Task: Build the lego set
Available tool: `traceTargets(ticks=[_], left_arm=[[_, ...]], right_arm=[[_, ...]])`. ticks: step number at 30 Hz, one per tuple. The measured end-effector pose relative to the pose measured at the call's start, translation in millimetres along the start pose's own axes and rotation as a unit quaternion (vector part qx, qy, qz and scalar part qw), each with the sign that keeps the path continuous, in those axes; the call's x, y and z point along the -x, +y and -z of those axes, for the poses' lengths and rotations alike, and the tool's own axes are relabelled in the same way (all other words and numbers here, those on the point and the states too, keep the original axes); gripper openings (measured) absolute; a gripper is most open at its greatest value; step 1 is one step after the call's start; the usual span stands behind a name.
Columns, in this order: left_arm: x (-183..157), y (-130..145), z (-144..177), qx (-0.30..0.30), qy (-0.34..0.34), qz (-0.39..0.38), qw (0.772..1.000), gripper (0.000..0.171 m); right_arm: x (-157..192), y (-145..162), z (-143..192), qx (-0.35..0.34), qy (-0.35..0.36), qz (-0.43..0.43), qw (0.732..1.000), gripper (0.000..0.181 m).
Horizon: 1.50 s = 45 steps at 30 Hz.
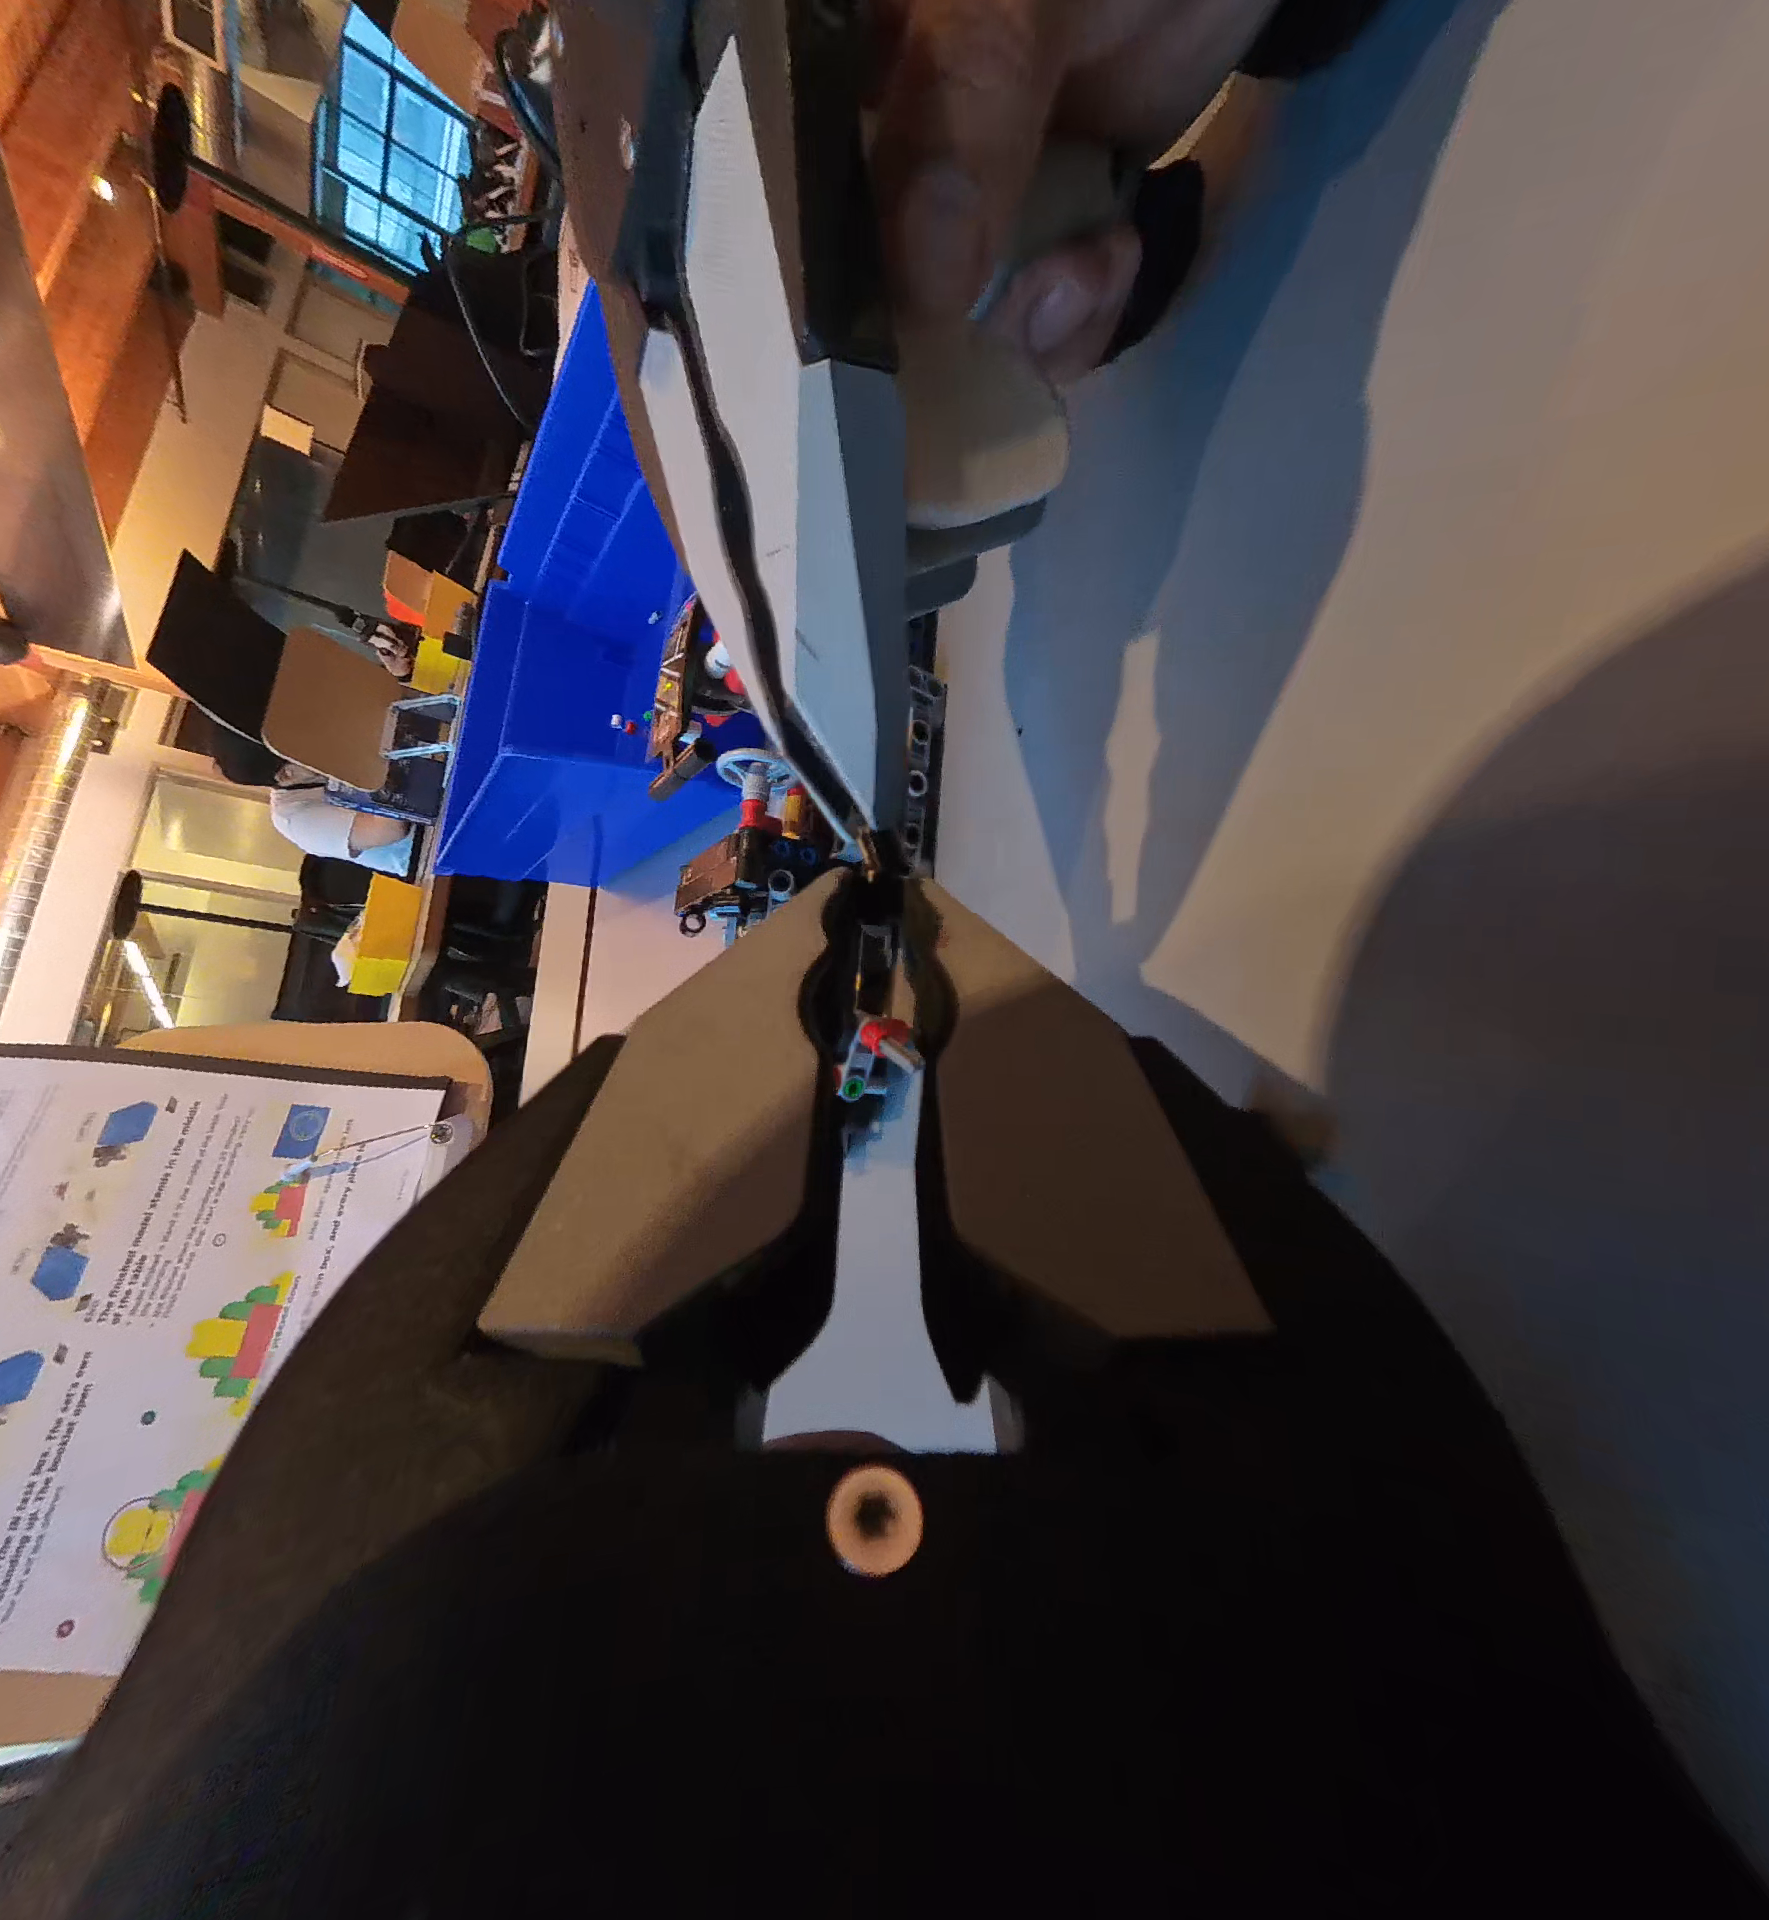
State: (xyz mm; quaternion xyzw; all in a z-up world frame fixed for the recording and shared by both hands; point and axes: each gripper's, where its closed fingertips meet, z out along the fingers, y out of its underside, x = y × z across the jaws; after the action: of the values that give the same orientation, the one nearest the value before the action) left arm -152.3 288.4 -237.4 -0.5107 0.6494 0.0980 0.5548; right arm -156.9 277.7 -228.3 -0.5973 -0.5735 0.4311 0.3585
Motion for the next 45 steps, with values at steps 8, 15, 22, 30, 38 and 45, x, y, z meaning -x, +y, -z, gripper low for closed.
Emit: traceTargets(ticks=[8, 15, 22, 30, 38, 45], left_arm=[[-5.7, -7.8, 4.1, -0.051, 0.112, 0.178, 0.976, 0.005], [-16.0, -13.6, 9.1, -0.091, 0.249, 0.35, 0.898, 0.004], [-17.1, -3.8, 2.8, -0.071, 0.24, 0.356, 0.9, 0.004], [-12.1, 1.2, -0.7, -0.056, 0.192, 0.323, 0.925, 0.006], [-15.9, 7.1, -5.2, -0.029, 0.155, 0.254, 0.954, 0.008], [-19.3, 4.2, -4.4, -0.037, 0.153, 0.228, 0.961, 0.009]], right_arm=[[5.0, -2.9, 1.7, 0.009, 0.084, 0.209, 0.974, 0.005], [8.6, 0.5, 1.4, 0.04, 0.155, 0.366, 0.917, 0.005], [0.0, 5.4, -3.0, 0.068, 0.202, 0.395, 0.894, 0.005], [-6.0, 8.5, -3.6, 0.079, 0.208, 0.365, 0.904, 0.004], [-9.8, 16.8, -7.0, 0.09, 0.193, 0.317, 0.924, 0.004], [-7.0, 20.9, -7.2, 0.082, 0.149, 0.251, 0.953, 0.004]])
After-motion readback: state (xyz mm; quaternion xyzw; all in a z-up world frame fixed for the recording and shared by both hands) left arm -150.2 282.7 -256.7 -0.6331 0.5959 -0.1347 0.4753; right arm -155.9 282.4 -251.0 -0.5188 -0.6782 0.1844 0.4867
